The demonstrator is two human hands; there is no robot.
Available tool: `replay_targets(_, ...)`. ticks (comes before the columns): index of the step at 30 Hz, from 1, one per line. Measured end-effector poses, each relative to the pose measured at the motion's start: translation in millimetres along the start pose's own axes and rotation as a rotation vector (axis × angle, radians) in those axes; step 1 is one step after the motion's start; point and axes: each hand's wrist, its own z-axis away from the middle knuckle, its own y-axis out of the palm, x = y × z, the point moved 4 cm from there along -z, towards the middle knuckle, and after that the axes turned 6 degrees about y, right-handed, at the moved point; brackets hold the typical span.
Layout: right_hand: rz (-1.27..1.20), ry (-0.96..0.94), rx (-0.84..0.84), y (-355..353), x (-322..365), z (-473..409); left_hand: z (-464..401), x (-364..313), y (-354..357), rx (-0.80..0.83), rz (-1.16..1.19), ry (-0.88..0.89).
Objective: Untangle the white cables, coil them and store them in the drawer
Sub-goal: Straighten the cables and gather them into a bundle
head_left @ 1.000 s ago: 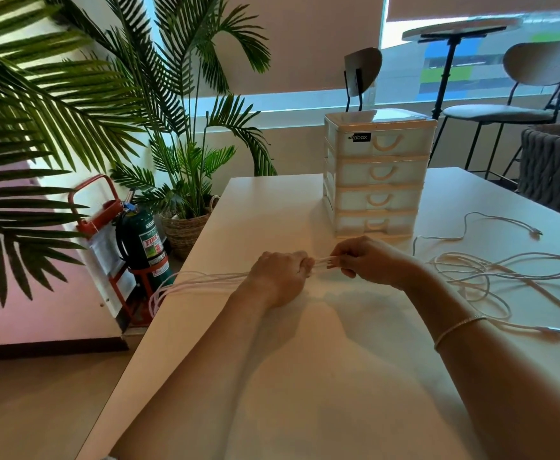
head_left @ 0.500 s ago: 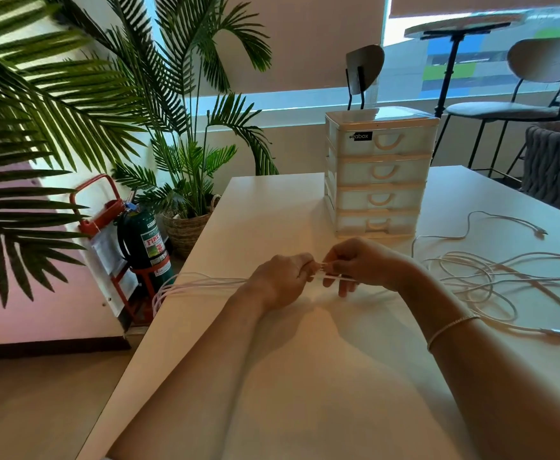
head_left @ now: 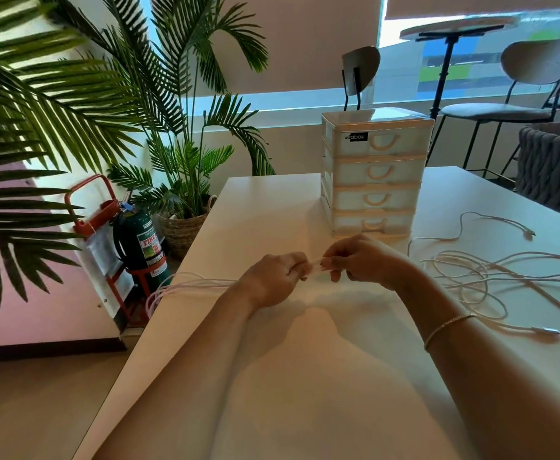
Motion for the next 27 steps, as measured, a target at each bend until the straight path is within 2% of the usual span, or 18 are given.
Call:
replay_targets(3, 0.223, 0.005, 0.126, 10, 8, 6, -3, 9, -1, -0.056, -0.013, -0.066)
replay_targets(5, 0.265, 0.035, 0.165, 11, 9, 8, -3, 9, -1, -0.064, 0.013, -0.070)
replay_targets(7, 0.200, 0.052, 0.076, 8, 8, 4, -1, 5, -2, -0.043, 0.046, -0.027)
replay_targets(10, 0.054, 0.047, -0.154, 3, 4, -6, 0, -3, 3, 0.055, 0.029, 0.026)
replay_targets(11, 0.013, 0.053, -0.173, 3, 3, -6, 0, -3, 5, 0.072, 0.016, 0.030)
replay_targets(13, 0.019, 0.067, -0.091, 7, 3, -4, 0, 0, 5, 0.061, 0.003, 0.017)
replay_targets(15, 0.135, 0.078, 0.044, 11, 6, 2, -1, 6, 0, 0.007, 0.015, -0.023)
replay_targets(17, 0.182, 0.059, 0.092, 10, 9, 5, -2, 10, -2, -0.058, 0.039, -0.043)
replay_targets(20, 0.065, 0.044, 0.043, 6, 9, 0, -3, 6, -5, -0.100, 0.052, -0.035)
replay_targets(22, 0.016, 0.038, -0.047, 5, 6, -5, -3, 7, -4, -0.066, 0.068, -0.039)
replay_targets(25, 0.096, 0.037, -0.127, 5, 3, -11, -1, 9, -3, -0.003, 0.111, -0.097)
replay_targets(27, 0.102, 0.036, -0.145, 4, 1, -10, 1, 14, -8, -0.027, 0.071, -0.139)
